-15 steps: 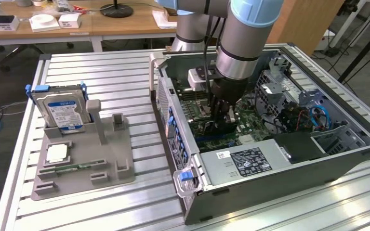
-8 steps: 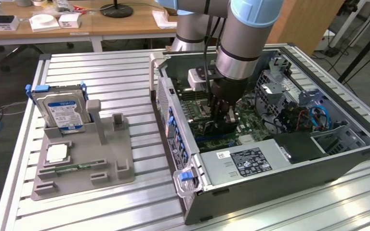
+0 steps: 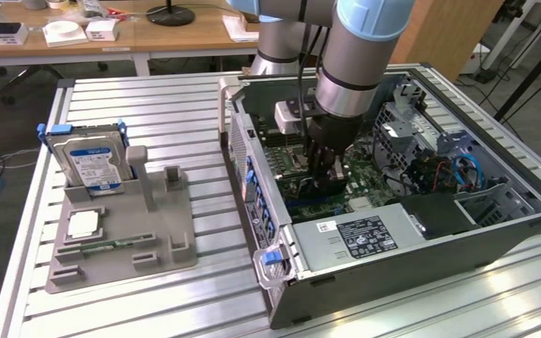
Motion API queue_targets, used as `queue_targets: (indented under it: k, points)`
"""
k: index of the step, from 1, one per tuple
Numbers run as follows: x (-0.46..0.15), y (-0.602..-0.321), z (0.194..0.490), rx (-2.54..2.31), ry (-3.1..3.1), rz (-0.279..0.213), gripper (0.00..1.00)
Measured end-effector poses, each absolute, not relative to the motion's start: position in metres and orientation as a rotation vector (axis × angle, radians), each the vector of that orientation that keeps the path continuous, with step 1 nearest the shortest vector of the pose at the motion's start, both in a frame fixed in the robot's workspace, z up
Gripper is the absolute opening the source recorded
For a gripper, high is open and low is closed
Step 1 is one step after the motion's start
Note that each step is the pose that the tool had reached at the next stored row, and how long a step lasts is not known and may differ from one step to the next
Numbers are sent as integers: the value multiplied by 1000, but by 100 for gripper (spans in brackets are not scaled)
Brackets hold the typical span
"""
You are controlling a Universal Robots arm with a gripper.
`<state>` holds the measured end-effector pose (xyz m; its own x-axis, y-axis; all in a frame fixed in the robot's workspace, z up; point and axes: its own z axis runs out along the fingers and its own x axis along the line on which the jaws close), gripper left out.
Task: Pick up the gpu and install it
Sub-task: 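Insert the gpu into the slot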
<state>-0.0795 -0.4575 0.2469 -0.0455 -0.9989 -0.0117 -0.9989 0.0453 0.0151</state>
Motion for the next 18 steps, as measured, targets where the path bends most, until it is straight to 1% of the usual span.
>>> queue_targets:
  k: [18]
  points:
    - [-77,-458,243,2168,-2268,-32,26]
